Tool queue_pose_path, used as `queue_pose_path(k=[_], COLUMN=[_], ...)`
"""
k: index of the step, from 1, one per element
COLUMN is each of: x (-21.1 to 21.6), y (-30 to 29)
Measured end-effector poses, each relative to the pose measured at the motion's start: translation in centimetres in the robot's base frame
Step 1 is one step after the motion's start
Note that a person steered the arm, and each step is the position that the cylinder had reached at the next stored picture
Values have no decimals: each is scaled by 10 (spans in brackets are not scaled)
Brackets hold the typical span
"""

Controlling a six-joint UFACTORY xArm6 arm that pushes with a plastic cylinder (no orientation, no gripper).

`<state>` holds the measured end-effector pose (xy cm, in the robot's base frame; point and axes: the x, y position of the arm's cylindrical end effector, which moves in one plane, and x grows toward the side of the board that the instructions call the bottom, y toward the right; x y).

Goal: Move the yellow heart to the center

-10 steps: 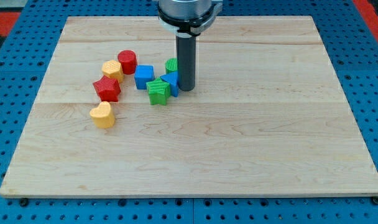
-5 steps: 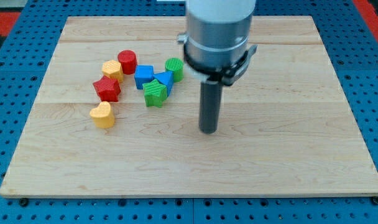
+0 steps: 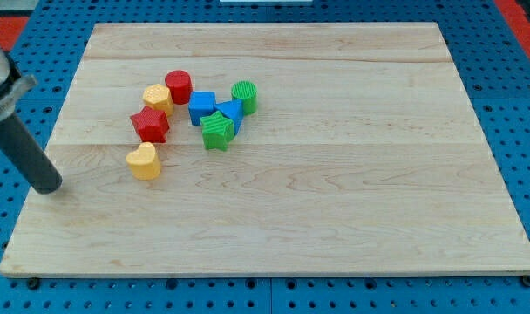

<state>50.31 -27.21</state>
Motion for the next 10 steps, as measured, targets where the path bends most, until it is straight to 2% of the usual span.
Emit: queue_pose_path(k=[1, 3, 4, 6, 10], x=[-17, -17, -18, -31, -32], y=[20, 115, 130, 124, 230])
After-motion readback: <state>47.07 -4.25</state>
